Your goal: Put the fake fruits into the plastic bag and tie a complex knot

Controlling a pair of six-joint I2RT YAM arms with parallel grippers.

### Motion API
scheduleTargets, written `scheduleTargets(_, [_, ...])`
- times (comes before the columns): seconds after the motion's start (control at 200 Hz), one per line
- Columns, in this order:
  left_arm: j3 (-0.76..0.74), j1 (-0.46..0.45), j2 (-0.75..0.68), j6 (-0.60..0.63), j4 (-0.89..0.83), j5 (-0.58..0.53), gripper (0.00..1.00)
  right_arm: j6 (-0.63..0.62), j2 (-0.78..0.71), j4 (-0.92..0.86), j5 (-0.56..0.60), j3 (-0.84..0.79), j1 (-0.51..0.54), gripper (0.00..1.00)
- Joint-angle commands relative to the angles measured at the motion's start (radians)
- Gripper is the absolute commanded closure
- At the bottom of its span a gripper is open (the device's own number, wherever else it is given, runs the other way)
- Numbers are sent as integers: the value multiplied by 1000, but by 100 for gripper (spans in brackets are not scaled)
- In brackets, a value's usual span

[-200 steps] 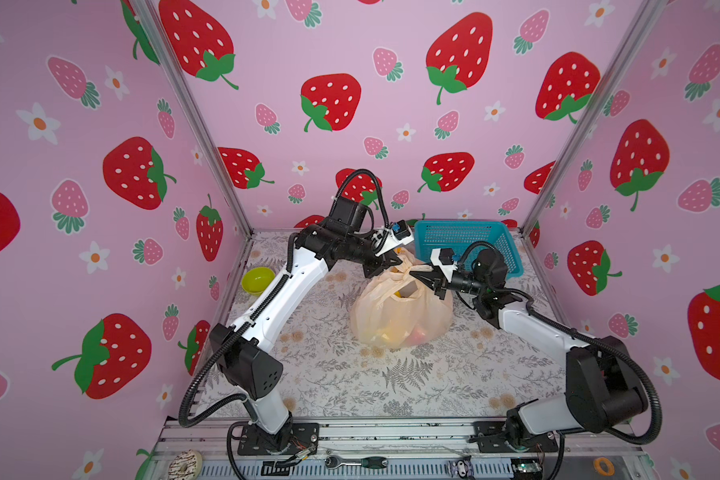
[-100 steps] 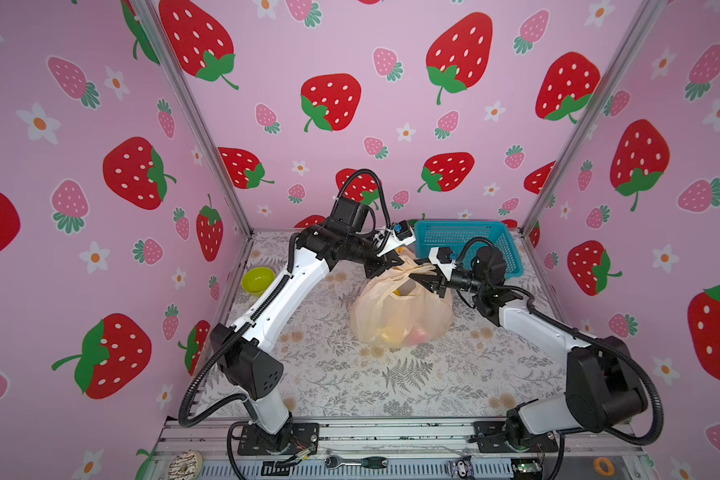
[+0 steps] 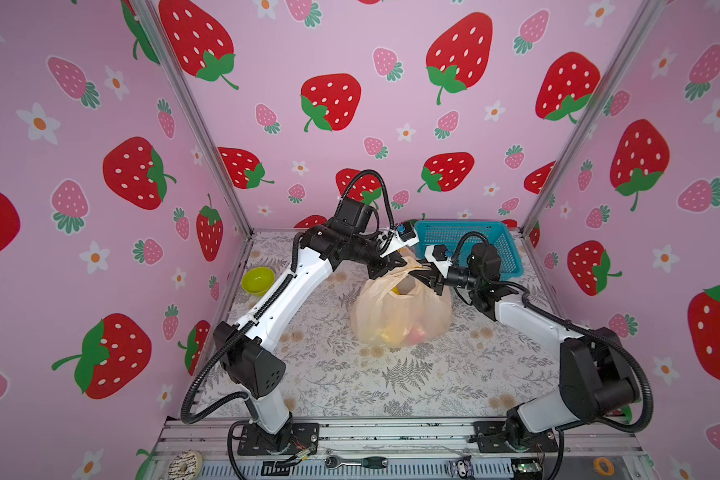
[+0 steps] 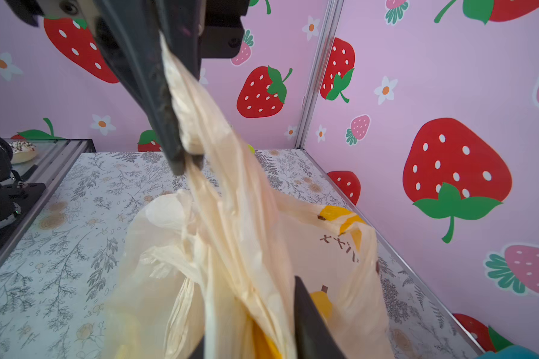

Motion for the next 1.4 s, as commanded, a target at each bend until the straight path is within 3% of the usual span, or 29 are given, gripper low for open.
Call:
scheduleTargets(0.0, [39,-5,3,5,-14,1,100,-16,10,-1,-23,32,-1,86])
scheduleTargets(0.065, [36,-4,-1,-4,-4,-18,100,2,5,-1,-15,33,-1,93])
scheduleTargets(0.185, [-10,-15,-39,-72,63,-65,100,114,-4,-7,93,42,-1,95])
scheduleTargets(0.325, [-302,-51,-160,-214,382,-174,100,331,-12,18,193,45,-1,96])
scheduleTargets(0.425, [-443,-87,-193,-263,508,-261,100,448,-16,30,231,35,2,96])
scheduleTargets(0.65, [-574,-148,-184,-352,626,-413,100,524,-39,38,294,9,17,96])
scheduleTargets(0.815, [-645,-147,-159,-378,708,-520,100,505,-45,73,246,-5,17,95])
scheduleTargets(0.945, [-665,-144,-147,-383,763,-506,100,457,-41,70,230,-13,17,95])
scheduleTargets(1.051, [-658,-142,-143,-390,760,-438,88,435,-41,70,233,-17,17,96])
scheduleTargets(1.396, [-663,-92,-212,-461,710,-295,69,392,-44,54,243,-20,17,97])
